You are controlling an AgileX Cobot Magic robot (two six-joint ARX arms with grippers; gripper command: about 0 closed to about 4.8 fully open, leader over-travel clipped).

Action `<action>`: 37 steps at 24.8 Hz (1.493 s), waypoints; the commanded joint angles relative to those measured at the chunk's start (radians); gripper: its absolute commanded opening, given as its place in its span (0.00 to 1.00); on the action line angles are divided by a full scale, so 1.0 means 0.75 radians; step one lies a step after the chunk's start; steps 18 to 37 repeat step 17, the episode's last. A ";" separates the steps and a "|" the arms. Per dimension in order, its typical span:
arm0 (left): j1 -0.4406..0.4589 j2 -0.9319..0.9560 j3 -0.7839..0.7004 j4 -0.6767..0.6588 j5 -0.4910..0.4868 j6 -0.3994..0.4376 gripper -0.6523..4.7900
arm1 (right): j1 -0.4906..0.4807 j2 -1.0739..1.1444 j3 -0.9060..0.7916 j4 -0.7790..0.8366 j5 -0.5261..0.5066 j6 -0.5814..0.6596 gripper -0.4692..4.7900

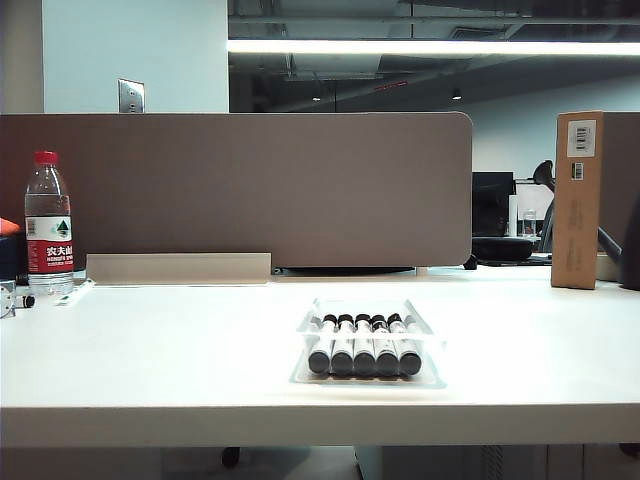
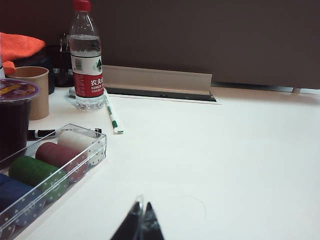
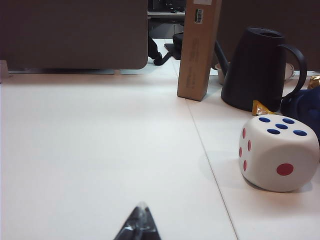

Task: Pick up the markers scattered on the table and put them into the packaging box, making sure the markers fit the shape of the box's grooves.

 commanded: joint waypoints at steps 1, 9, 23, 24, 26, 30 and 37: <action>0.002 -0.001 0.006 0.010 0.004 0.005 0.11 | -0.002 0.001 -0.006 0.018 0.000 -0.004 0.09; 0.002 -0.001 0.006 0.010 0.004 0.005 0.11 | -0.002 0.001 -0.006 0.018 0.000 -0.004 0.09; 0.002 -0.001 0.006 0.010 0.004 0.005 0.11 | -0.002 0.001 -0.006 0.018 0.000 -0.004 0.09; 0.002 -0.001 0.006 0.010 0.004 0.005 0.11 | -0.002 0.001 -0.006 0.018 0.000 -0.004 0.09; 0.002 -0.001 0.006 0.010 0.004 0.005 0.11 | -0.002 0.001 -0.006 0.018 0.000 -0.004 0.09; 0.002 -0.001 0.006 0.010 0.004 0.005 0.11 | -0.002 0.001 -0.006 0.018 0.000 -0.004 0.09; 0.002 -0.001 0.006 0.010 0.004 0.005 0.11 | -0.002 0.001 -0.006 0.018 0.000 -0.004 0.09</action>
